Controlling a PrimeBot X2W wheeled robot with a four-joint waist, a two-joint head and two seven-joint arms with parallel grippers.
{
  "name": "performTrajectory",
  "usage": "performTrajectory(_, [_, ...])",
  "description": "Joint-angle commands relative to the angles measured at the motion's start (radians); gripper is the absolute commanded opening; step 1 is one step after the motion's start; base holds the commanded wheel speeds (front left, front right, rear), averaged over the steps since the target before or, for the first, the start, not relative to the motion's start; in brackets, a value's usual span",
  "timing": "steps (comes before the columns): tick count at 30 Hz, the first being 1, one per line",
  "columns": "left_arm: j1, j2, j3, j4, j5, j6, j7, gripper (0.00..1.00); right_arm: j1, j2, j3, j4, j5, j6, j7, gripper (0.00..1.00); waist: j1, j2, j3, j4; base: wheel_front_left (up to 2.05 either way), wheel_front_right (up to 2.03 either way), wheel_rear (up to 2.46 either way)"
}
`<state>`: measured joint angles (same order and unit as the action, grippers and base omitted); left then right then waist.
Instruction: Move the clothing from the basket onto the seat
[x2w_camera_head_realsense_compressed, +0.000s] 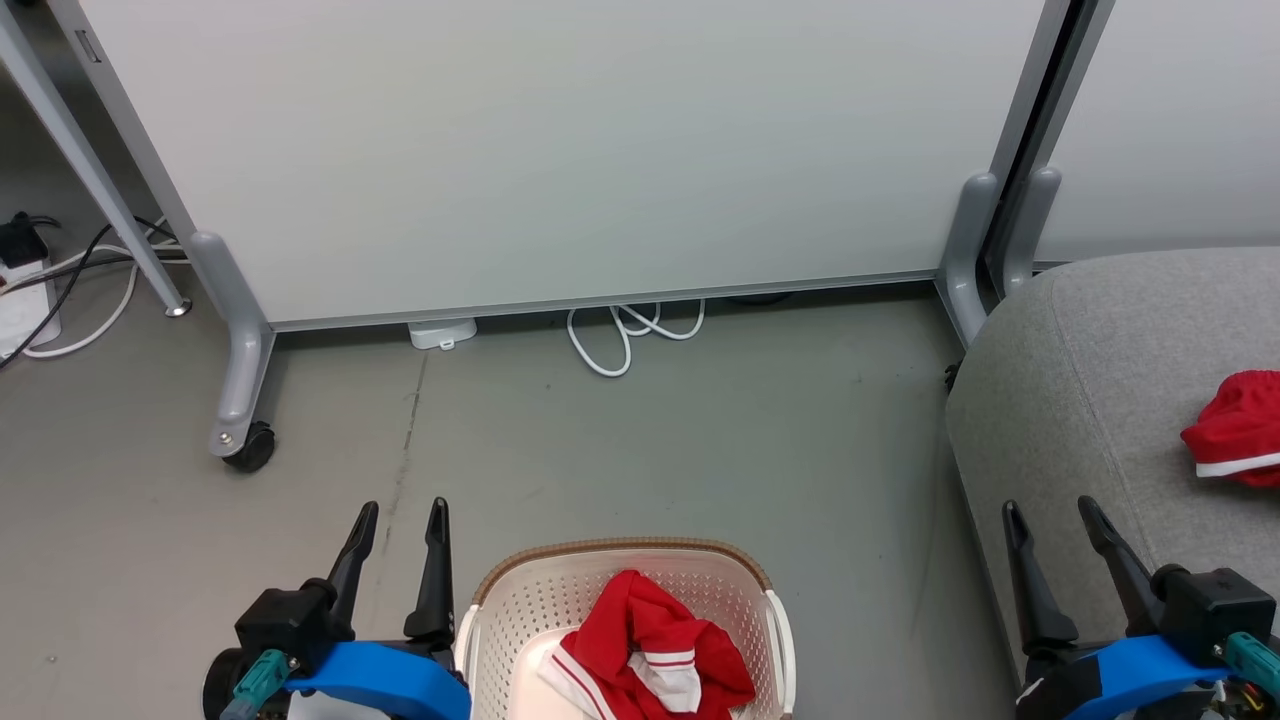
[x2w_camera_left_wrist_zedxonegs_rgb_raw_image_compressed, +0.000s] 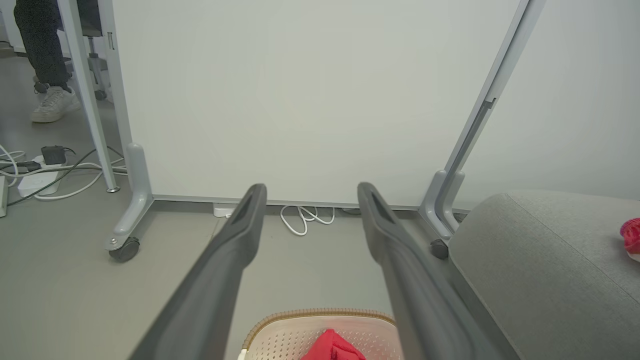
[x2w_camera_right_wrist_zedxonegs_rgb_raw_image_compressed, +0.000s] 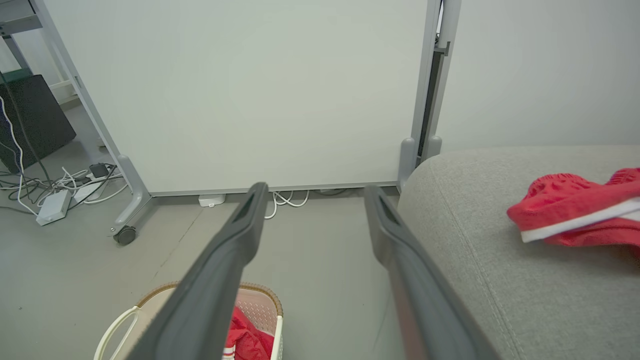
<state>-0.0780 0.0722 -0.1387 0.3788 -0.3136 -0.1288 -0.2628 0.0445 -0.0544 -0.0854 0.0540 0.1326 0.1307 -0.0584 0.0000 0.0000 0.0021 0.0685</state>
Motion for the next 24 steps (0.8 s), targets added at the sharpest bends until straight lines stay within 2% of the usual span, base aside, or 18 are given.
performTrajectory(1, [0.002,0.0,-0.001,-0.001,0.007,-0.003,-0.003,1.0,0.002,0.003,0.003,0.0,-0.004,0.0,0.001,1.0,0.0,0.0,0.002,-0.001,0.0,0.0,0.0])
performTrajectory(7, [-0.018,0.0,-0.011,-0.006,0.008,-0.003,-0.003,1.0,-0.021,0.004,0.017,-0.007,-0.001,0.0,0.0,1.0,0.0,0.0,0.035,-0.005,0.0,0.0,0.0])
performTrajectory(12, [-0.054,0.0,-0.026,-0.002,0.006,-0.003,-0.003,1.0,-0.059,0.004,0.037,-0.021,-0.002,0.0,0.0,1.0,0.0,0.0,0.105,-0.015,0.0,0.0,0.0])
performTrajectory(24, [-0.216,0.005,-0.09,0.036,0.026,-0.003,-0.003,1.0,-0.236,-0.014,0.086,-0.061,0.001,0.0,-0.024,1.0,0.0,0.0,0.371,-0.09,0.0,0.0,0.0])
